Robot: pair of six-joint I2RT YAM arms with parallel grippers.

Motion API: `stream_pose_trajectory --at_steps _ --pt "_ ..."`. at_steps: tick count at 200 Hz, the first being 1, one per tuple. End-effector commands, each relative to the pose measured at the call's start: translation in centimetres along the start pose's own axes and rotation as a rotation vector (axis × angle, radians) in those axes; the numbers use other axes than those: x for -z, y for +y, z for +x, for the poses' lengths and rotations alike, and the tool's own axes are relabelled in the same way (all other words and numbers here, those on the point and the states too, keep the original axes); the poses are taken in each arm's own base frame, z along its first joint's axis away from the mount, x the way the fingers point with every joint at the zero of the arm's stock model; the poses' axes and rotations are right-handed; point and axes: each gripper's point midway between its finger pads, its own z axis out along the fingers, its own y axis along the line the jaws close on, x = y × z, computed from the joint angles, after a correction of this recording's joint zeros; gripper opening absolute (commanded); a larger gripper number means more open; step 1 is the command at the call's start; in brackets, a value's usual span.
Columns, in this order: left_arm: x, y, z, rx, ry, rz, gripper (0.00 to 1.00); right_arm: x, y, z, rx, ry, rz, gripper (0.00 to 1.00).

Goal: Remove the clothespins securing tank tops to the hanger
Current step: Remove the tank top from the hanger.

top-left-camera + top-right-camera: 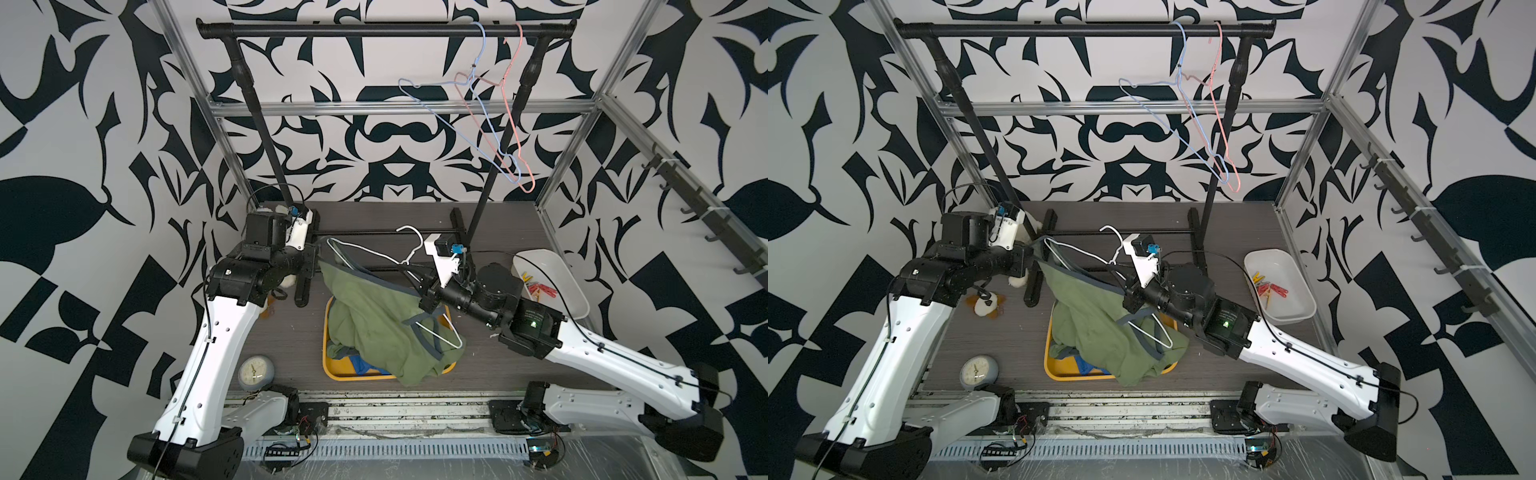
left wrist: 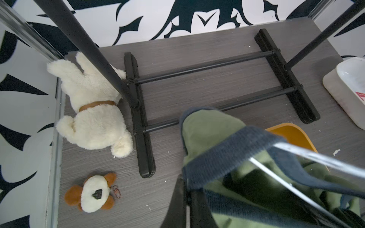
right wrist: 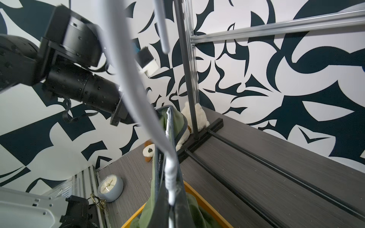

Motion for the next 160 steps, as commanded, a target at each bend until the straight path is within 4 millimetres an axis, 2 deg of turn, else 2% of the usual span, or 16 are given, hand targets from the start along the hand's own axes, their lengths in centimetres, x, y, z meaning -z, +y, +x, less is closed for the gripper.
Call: stream_pose_trajectory --at_steps 1,25,50,102,142,160 --pt "0.2 -0.3 0.5 0.003 0.006 0.025 0.00 0.1 0.8 -4.7 -0.008 -0.174 -0.019 0.00" --pt "0.4 -0.5 0.7 -0.007 0.003 0.031 0.00 -0.5 0.6 -5.1 -0.008 -0.195 -0.003 0.00" --pt "0.3 0.2 0.6 -0.021 0.006 -0.009 0.00 -0.8 1.4 -4.7 -0.008 -0.152 -0.049 0.00" --pt "1.4 2.3 -1.1 -0.031 -0.059 -0.132 0.00 1.4 1.7 -3.6 -0.007 -0.101 -0.078 0.00" --pt "0.9 1.9 -0.9 -0.005 -0.041 -0.103 0.00 2.6 2.8 -3.5 0.001 -0.097 -0.143 0.00" --pt "0.6 0.5 -0.4 -0.003 -0.025 -0.016 0.00 2.5 2.3 -3.9 0.015 -0.116 -0.113 0.00"
